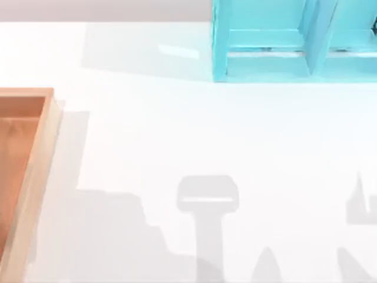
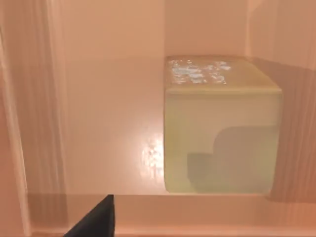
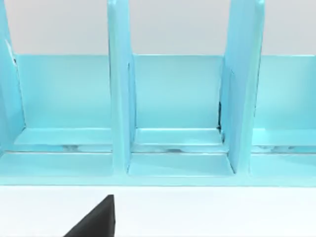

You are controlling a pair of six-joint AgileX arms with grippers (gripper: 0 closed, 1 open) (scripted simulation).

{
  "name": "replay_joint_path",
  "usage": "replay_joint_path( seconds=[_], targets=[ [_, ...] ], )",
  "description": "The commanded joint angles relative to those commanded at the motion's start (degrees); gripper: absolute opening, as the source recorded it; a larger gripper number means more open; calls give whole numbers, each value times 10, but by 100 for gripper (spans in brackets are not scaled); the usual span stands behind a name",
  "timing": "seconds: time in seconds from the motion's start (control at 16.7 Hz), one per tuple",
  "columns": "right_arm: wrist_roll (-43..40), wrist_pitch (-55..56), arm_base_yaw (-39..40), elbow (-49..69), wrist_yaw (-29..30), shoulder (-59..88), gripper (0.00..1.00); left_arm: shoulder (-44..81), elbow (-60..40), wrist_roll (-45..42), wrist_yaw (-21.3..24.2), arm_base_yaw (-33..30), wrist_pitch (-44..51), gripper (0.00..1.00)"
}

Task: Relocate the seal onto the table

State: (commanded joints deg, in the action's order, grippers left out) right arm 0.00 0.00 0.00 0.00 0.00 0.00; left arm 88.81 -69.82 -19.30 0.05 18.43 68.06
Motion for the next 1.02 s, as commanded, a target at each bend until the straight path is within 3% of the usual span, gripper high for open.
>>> replay_joint_path(
  seconds=[0.54,1.02],
  targets=[
    [0,0,0,0,0,0,100,38,-26,-8,0,7,18,100],
    [0,0,0,0,0,0,100,88,99,-12,0,10,-162,100]
  ],
)
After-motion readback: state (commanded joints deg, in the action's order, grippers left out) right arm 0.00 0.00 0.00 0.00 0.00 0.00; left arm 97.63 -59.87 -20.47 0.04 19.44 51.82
